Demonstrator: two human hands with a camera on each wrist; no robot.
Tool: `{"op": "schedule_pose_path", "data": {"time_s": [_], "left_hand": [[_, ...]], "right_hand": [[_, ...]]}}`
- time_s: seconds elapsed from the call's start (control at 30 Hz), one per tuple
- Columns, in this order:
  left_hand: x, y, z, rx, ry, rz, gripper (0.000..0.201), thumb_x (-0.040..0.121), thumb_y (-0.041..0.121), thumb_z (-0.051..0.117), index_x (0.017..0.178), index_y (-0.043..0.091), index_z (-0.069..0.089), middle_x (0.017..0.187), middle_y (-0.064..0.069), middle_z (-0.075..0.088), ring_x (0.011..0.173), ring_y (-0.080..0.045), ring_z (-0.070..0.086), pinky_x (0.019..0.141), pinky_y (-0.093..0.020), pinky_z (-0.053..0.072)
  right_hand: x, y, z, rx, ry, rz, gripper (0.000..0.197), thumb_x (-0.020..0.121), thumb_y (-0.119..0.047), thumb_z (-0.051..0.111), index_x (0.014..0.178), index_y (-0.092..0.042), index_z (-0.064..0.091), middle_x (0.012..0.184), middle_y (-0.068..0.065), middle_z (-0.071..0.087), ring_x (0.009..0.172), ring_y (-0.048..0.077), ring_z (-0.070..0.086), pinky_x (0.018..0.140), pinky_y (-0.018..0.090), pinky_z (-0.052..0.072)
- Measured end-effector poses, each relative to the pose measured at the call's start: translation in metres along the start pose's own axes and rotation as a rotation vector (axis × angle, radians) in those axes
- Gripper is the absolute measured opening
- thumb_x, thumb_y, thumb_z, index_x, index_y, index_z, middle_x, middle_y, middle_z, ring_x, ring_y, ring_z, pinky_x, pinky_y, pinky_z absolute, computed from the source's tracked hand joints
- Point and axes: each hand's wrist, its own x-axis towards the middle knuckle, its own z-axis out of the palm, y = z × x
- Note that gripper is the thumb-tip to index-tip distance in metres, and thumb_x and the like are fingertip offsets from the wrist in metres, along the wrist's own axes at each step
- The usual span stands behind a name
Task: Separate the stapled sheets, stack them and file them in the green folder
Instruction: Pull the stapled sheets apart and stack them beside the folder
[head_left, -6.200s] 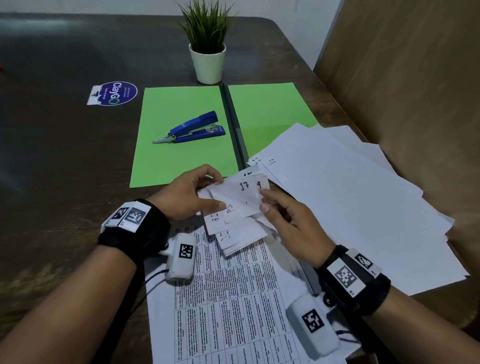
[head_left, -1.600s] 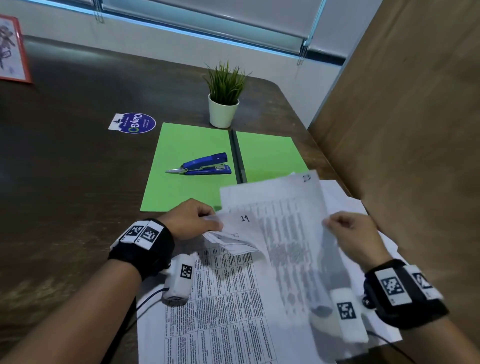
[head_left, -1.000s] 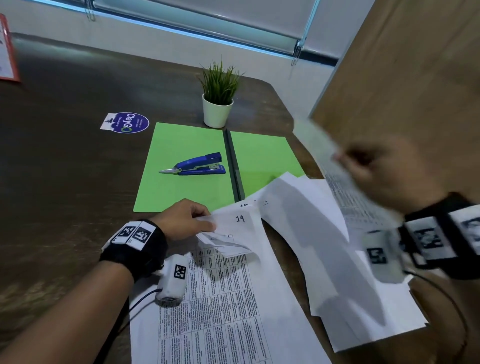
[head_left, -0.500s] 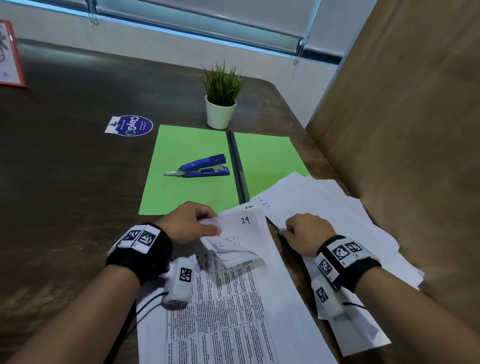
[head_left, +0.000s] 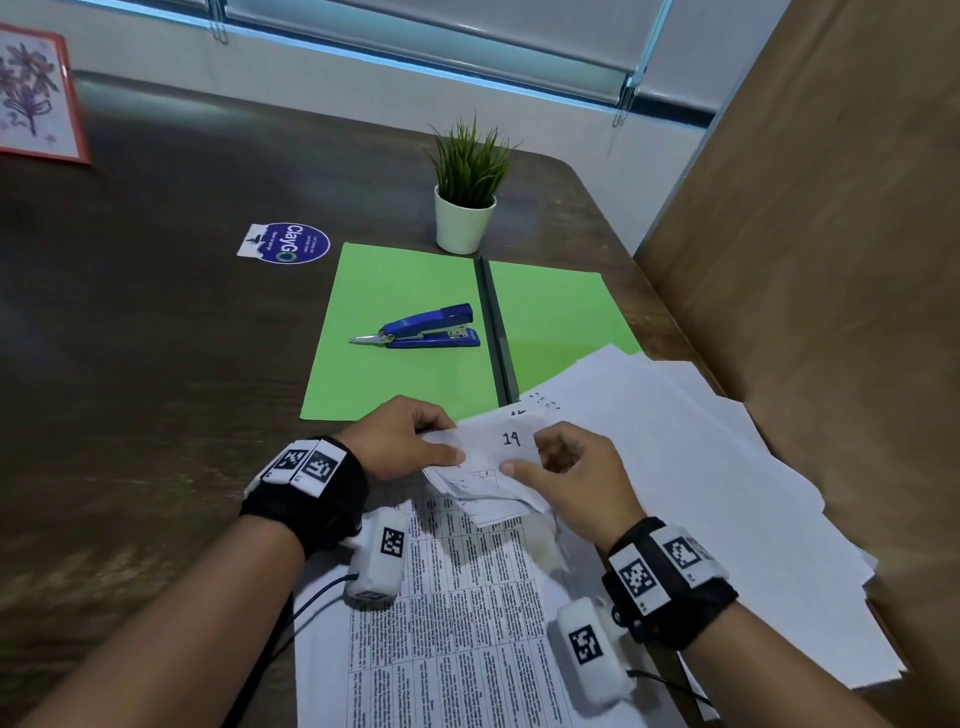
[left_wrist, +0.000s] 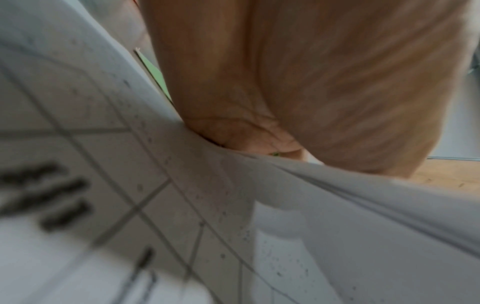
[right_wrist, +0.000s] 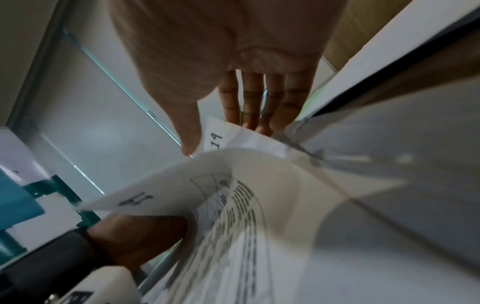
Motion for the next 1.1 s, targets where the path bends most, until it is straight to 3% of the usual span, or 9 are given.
{"op": "schedule_pose_path", "data": {"time_s": [0.13, 0.37, 0.5, 0.57, 0.7, 0.8, 0.9, 1.0, 1.1], "left_hand": [[0.000, 0.000, -0.001, -0.004, -0.007, -0.007, 0.017, 0.078, 0.020, 0.085, 0.092, 0.016, 0.076, 0.092, 0.004, 0.078, 0.089, -0.019, 0.073, 0.089, -0.034, 0.057], [-0.002, 0.001, 0.000, -0.029, 0.006, 0.009, 0.022, 0.077, 0.017, 0.086, 0.094, 0.018, 0.073, 0.094, 0.002, 0.077, 0.085, -0.015, 0.070, 0.087, -0.035, 0.056], [-0.004, -0.003, -0.003, -0.075, 0.036, 0.056, 0.038, 0.074, 0.006, 0.085, 0.091, 0.020, 0.055, 0.090, -0.004, 0.071, 0.080, -0.017, 0.061, 0.079, -0.032, 0.051], [-0.004, -0.004, -0.004, -0.058, 0.034, 0.073, 0.035, 0.074, 0.003, 0.084, 0.087, 0.021, 0.056, 0.093, -0.003, 0.070, 0.085, -0.016, 0.062, 0.083, -0.033, 0.051], [-0.006, 0.000, -0.003, -0.030, 0.019, 0.074, 0.028, 0.077, 0.003, 0.082, 0.088, 0.025, 0.068, 0.102, -0.001, 0.073, 0.089, -0.013, 0.066, 0.089, -0.032, 0.053], [-0.006, 0.001, -0.003, -0.012, -0.009, 0.035, 0.020, 0.077, 0.011, 0.084, 0.086, 0.027, 0.076, 0.097, 0.001, 0.077, 0.088, -0.014, 0.070, 0.091, -0.035, 0.056], [-0.007, 0.003, -0.004, -0.009, -0.030, -0.033, 0.010, 0.073, 0.026, 0.084, 0.083, 0.026, 0.082, 0.089, 0.004, 0.079, 0.093, -0.025, 0.073, 0.091, -0.042, 0.056], [-0.007, 0.005, -0.004, 0.027, -0.017, -0.066, 0.002, 0.079, 0.028, 0.081, 0.080, 0.027, 0.082, 0.084, 0.003, 0.078, 0.089, -0.025, 0.073, 0.089, -0.043, 0.056], [-0.006, 0.007, -0.003, 0.058, 0.024, -0.094, 0.007, 0.080, 0.029, 0.081, 0.076, 0.025, 0.082, 0.077, 0.006, 0.077, 0.077, -0.015, 0.066, 0.079, -0.036, 0.055]], "right_hand": [[-0.003, 0.003, 0.004, 0.002, 0.046, -0.042, 0.031, 0.076, -0.015, 0.085, 0.058, -0.016, 0.060, 0.053, -0.008, 0.052, 0.050, 0.007, 0.044, 0.055, 0.023, 0.042], [-0.004, 0.007, 0.009, -0.152, 0.049, -0.235, 0.041, 0.089, -0.015, 0.073, 0.056, -0.025, 0.050, 0.057, -0.010, 0.046, 0.054, 0.006, 0.042, 0.059, 0.021, 0.037], [-0.005, 0.006, 0.013, -0.070, 0.092, -0.206, 0.026, 0.087, -0.010, 0.073, 0.082, -0.034, 0.064, 0.059, -0.013, 0.048, 0.056, 0.003, 0.046, 0.063, 0.020, 0.043], [-0.005, 0.004, 0.014, -0.064, 0.091, -0.225, 0.035, 0.088, -0.010, 0.072, 0.098, -0.042, 0.062, 0.059, -0.014, 0.048, 0.055, 0.004, 0.046, 0.062, 0.019, 0.044], [-0.008, 0.003, 0.013, -0.091, 0.071, -0.268, 0.034, 0.089, -0.013, 0.070, 0.089, -0.045, 0.059, 0.064, -0.016, 0.053, 0.054, 0.006, 0.046, 0.057, 0.022, 0.042], [-0.010, 0.002, 0.012, -0.110, 0.077, -0.303, 0.021, 0.086, -0.016, 0.070, 0.079, -0.035, 0.061, 0.075, -0.015, 0.061, 0.066, 0.006, 0.056, 0.062, 0.028, 0.048], [-0.012, 0.000, 0.012, -0.196, 0.039, -0.299, 0.007, 0.082, -0.029, 0.076, 0.086, -0.031, 0.070, 0.102, -0.020, 0.060, 0.095, 0.006, 0.059, 0.078, 0.028, 0.052], [-0.015, 0.001, 0.006, -0.446, -0.057, -0.165, 0.021, 0.083, -0.045, 0.073, 0.086, -0.026, 0.067, 0.115, -0.014, 0.052, 0.112, 0.006, 0.048, 0.089, 0.027, 0.047], [-0.019, -0.003, -0.005, -0.549, -0.091, -0.124, 0.031, 0.089, -0.036, 0.069, 0.066, -0.032, 0.049, 0.116, -0.011, 0.054, 0.115, 0.010, 0.044, 0.089, 0.030, 0.045]]}}
